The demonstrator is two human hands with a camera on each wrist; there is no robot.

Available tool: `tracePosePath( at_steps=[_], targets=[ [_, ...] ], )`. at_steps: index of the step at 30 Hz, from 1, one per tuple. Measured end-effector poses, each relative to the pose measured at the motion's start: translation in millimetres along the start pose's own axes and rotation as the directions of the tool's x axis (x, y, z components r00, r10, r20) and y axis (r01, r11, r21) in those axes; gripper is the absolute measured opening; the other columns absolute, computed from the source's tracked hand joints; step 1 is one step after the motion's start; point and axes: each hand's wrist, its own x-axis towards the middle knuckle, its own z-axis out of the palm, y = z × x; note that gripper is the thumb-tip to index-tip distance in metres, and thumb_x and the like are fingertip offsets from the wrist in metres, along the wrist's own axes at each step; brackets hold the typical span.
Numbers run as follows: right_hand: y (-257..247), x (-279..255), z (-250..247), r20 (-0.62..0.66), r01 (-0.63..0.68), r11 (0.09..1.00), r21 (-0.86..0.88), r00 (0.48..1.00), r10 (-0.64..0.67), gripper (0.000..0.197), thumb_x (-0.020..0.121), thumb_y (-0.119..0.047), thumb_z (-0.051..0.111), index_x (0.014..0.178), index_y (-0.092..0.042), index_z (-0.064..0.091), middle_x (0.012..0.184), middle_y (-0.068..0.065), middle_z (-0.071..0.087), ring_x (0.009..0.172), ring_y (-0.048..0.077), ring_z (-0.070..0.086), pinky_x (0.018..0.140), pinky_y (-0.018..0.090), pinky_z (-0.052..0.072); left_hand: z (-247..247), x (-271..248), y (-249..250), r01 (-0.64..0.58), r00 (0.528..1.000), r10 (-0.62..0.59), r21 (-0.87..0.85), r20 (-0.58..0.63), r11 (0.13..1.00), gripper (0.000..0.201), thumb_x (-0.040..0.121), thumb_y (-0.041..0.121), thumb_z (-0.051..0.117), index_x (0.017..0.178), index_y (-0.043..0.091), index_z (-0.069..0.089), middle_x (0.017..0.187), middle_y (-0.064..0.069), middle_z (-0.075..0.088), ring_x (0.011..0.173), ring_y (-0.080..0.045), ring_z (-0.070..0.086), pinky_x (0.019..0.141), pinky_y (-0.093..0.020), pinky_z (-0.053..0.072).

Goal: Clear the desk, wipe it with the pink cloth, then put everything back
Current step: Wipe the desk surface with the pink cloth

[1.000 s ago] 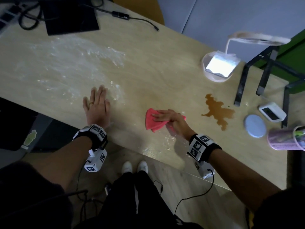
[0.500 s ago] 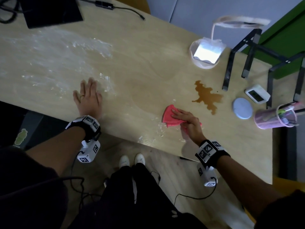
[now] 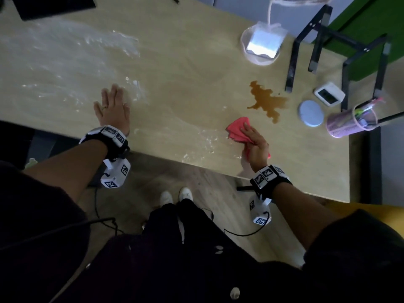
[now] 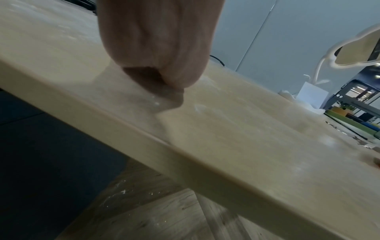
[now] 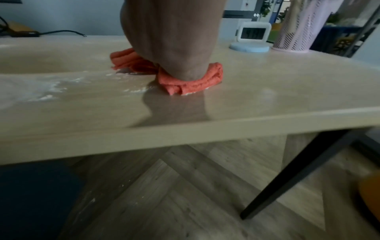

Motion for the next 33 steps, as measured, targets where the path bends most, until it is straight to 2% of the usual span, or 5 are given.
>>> tracePosePath(
  at_steps=[4,9,20,27,33],
  targets=[
    [10.1,-19.5,15.3,-0.232,-0.011,0.974,-0.225,0.972,-0.043,0.055,0.075,0.012,0.043,0.125,-0.006,0.058,0.138,0.014,0.051,0.132,0.032,0.043,0.109,0.058,0.031,0.1,0.8,4.0,0.035,0.999,-0.035,0.015,0.007,0.999,0.052,0.102,0.023,0.023,0.152,0.019,0.007,0.16,0.005,-0.003,0.148,-0.022,-0.006,0.118,-0.05,-0.001],
    [-22.8,-32.0,50.3,-0.392,-0.285,0.915,-0.287,0.906,0.159,0.065,0.077,0.012,0.042,0.137,-0.014,0.046,0.151,0.004,0.035,0.142,0.022,0.027,0.113,0.051,0.021,1.1,1.2,4.4,0.038,0.999,-0.038,0.002,0.006,0.999,0.052,0.102,0.022,0.022,0.152,0.018,0.008,0.161,0.005,-0.003,0.148,-0.022,-0.006,0.118,-0.051,-0.001],
    [-69.1,-68.1,136.5,-0.275,-0.271,0.913,-0.306,0.943,0.188,0.08,0.073,0.017,0.043,0.143,-0.02,0.036,0.154,-0.005,0.026,0.145,0.017,0.017,0.116,0.045,0.011,6.6,2.7,0.5,0.022,0.999,-0.023,-0.051,-0.026,0.998,0.052,0.102,0.021,0.022,0.152,0.019,0.008,0.16,0.006,-0.003,0.148,-0.021,-0.006,0.117,-0.052,-0.003],
    [-107.7,-69.1,204.4,-0.248,-0.423,0.856,-0.296,0.9,0.359,0.081,0.08,0.013,0.039,0.149,-0.023,0.017,0.159,-0.007,0.001,0.147,0.014,-0.002,0.118,0.041,0.002,7.2,4.0,-1.6,0.003,0.999,-0.007,-0.086,-0.043,0.996,0.051,0.102,0.021,0.024,0.151,0.019,0.011,0.161,0.006,0.0,0.148,-0.021,-0.006,0.116,-0.052,-0.004],
    [-115.6,-58.3,217.9,-0.123,-0.249,0.967,-0.056,0.963,0.241,0.064,0.083,0.009,0.037,0.141,-0.019,0.04,0.152,-0.005,0.03,0.143,0.019,0.024,0.117,0.043,0.014,12.1,2.8,-1.4,0.001,0.997,-0.007,-0.074,-0.083,0.997,0.051,0.102,0.022,0.025,0.151,0.019,0.013,0.16,0.006,0.002,0.148,-0.022,-0.004,0.116,-0.052,-0.003]
  ],
)
